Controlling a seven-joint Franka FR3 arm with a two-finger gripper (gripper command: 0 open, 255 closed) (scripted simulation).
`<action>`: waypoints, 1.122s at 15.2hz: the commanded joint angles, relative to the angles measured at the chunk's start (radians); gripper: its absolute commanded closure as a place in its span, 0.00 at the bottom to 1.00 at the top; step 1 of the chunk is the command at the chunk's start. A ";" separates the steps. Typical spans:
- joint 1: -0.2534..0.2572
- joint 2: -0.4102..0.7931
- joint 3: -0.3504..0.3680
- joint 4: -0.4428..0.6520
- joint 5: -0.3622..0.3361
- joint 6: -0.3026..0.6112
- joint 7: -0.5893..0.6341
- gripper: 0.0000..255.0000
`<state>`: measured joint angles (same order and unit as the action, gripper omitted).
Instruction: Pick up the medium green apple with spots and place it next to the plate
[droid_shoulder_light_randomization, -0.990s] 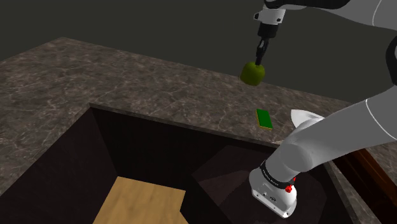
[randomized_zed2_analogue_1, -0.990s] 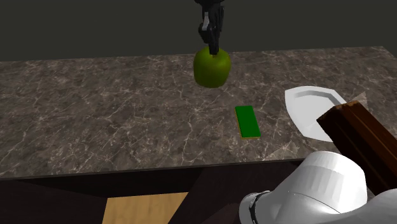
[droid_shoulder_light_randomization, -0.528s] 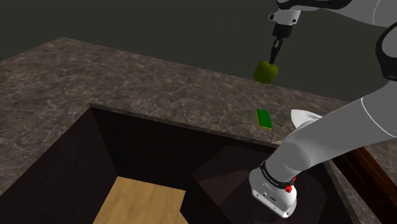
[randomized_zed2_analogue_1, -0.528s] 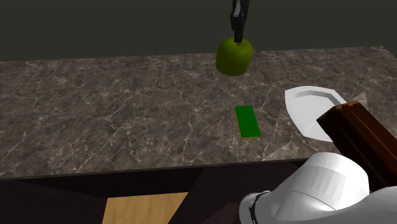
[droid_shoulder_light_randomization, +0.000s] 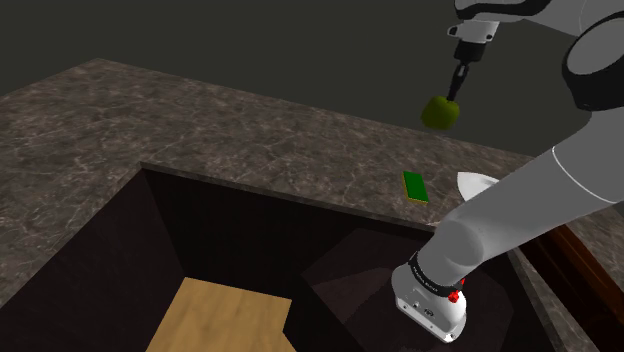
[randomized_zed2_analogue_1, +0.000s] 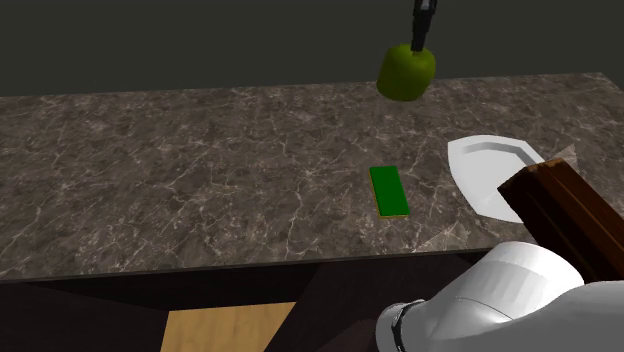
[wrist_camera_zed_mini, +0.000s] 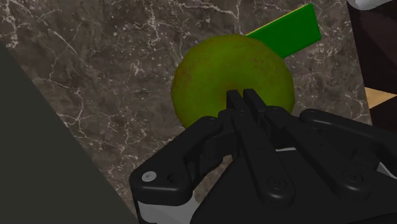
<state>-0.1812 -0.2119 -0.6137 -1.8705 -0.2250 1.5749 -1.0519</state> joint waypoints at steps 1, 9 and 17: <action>-0.017 0.052 -0.047 0.046 0.014 0.011 -0.072 1.00; -0.129 0.308 -0.196 0.266 0.156 0.020 -0.355 1.00; -0.413 0.650 -0.220 0.627 0.391 -0.065 -0.617 1.00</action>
<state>-0.5565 0.4003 -0.8360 -1.2893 0.1395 1.5237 -1.6423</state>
